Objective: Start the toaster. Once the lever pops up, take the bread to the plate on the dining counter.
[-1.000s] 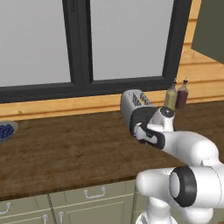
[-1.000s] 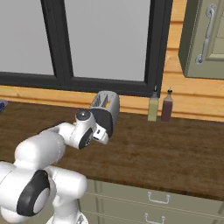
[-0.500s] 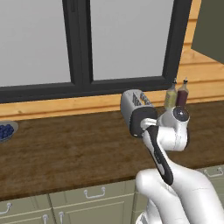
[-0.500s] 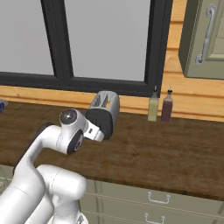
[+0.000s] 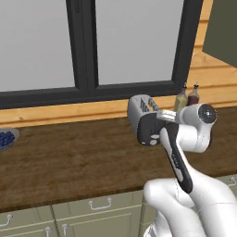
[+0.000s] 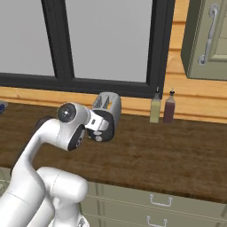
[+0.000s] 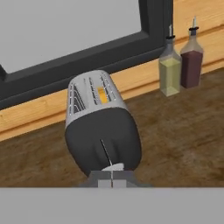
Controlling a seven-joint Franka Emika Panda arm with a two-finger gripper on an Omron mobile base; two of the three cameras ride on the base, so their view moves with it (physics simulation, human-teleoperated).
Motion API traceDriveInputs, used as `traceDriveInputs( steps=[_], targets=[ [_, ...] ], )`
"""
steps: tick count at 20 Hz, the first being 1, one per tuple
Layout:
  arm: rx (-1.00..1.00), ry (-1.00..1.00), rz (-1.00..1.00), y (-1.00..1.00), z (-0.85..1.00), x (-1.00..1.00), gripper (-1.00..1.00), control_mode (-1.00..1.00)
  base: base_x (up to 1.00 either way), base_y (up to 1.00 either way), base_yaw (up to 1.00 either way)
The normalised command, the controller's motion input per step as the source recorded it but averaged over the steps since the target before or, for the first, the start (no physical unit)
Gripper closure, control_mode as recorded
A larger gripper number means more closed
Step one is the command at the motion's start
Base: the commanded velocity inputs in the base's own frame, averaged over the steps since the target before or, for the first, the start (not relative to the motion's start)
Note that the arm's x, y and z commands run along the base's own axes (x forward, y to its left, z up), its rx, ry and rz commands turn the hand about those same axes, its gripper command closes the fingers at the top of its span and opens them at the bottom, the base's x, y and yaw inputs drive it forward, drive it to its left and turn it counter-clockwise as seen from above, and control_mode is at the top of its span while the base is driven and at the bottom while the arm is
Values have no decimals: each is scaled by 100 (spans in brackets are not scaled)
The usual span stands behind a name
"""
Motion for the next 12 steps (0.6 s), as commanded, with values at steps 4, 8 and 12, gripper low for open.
traceDriveInputs(
  steps=[4, 8, 12],
  targets=[
    [0, -4, 1, -3, 97, 3, 100, -100, 0, 0, 0],
    [0, 2, 1, -2, 72, 37, 100, -100, 0, 0, 0],
    [0, 8, 3, -1, 47, 46, 100, -100, 0, 0, 0]
  ],
)
